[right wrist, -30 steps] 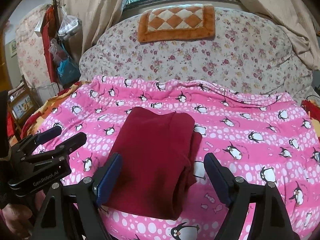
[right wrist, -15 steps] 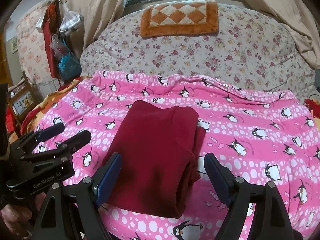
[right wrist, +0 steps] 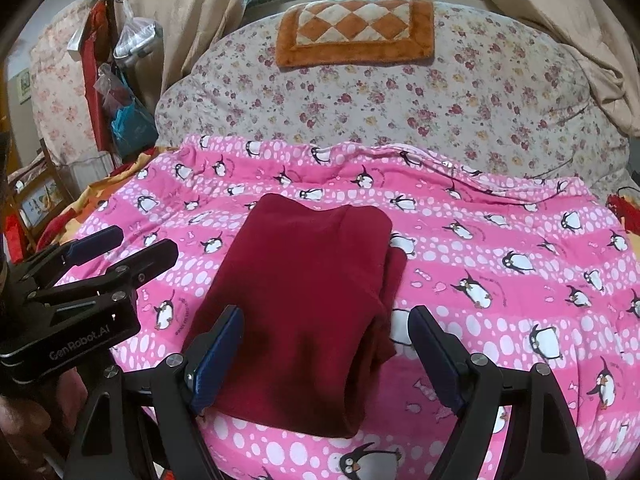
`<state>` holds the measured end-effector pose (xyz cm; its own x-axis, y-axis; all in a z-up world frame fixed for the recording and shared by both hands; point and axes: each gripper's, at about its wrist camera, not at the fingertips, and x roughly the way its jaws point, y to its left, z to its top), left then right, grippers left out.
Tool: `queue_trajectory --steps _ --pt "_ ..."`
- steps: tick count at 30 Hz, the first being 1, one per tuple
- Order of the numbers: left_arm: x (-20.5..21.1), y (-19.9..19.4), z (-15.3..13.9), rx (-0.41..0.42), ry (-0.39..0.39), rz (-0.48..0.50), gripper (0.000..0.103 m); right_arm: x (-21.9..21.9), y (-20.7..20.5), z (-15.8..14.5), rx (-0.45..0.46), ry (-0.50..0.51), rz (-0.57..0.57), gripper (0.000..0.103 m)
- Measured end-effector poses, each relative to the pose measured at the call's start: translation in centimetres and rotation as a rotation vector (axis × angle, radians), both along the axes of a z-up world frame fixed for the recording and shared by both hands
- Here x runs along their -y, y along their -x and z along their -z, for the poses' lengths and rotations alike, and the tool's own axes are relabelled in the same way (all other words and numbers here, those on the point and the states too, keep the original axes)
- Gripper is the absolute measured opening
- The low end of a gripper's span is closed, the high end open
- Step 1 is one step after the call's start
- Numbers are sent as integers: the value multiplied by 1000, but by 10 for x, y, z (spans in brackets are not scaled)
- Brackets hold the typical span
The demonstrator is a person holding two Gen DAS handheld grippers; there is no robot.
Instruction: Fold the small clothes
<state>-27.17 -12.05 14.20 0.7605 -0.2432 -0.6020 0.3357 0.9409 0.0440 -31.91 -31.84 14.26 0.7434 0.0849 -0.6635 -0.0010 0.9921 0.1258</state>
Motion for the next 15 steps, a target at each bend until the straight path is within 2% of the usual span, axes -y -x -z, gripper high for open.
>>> queue_trajectory --steps 15 --pt "-5 -42 13 -68 40 -16 78 7 -41 -1 -33 30 11 82"
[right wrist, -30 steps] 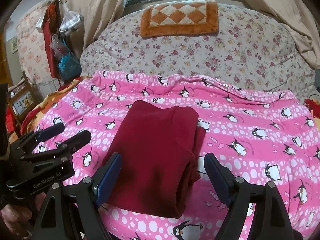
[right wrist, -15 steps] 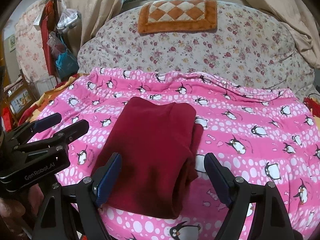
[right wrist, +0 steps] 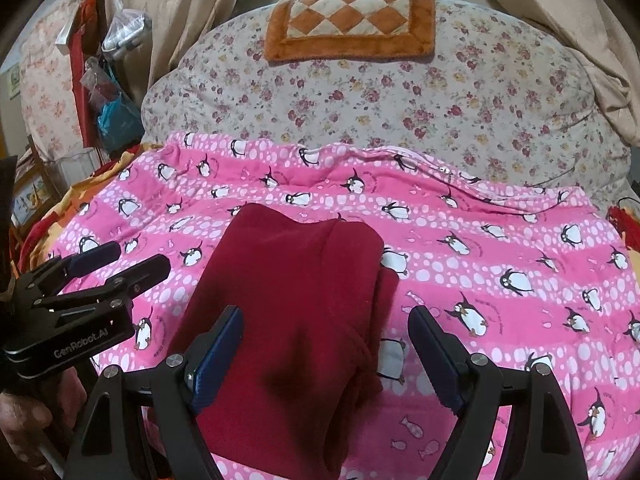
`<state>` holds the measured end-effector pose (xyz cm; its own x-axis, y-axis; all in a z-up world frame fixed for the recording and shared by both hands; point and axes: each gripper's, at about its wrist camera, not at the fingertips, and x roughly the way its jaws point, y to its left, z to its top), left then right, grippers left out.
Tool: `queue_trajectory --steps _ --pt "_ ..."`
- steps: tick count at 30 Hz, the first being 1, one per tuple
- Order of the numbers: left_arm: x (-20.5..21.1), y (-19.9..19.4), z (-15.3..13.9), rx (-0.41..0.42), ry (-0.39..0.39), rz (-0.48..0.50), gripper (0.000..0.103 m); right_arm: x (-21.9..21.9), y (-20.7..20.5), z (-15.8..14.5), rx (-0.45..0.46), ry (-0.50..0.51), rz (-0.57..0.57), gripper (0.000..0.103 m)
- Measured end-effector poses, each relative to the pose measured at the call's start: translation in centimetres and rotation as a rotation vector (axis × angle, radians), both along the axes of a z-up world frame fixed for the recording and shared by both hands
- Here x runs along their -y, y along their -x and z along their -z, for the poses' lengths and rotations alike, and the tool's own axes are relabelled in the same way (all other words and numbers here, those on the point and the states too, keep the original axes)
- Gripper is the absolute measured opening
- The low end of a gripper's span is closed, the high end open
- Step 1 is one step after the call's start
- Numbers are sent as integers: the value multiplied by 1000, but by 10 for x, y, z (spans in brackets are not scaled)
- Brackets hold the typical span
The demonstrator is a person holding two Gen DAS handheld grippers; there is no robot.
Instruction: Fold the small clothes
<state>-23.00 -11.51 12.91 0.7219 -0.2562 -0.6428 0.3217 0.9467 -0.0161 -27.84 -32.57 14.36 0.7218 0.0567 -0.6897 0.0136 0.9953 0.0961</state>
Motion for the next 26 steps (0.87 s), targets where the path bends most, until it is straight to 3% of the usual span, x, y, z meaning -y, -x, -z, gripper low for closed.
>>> queue_trajectory --steps 26 --pt "9 -18 12 -26 -8 20 78 6 -21 20 -64 -21 -11 82"
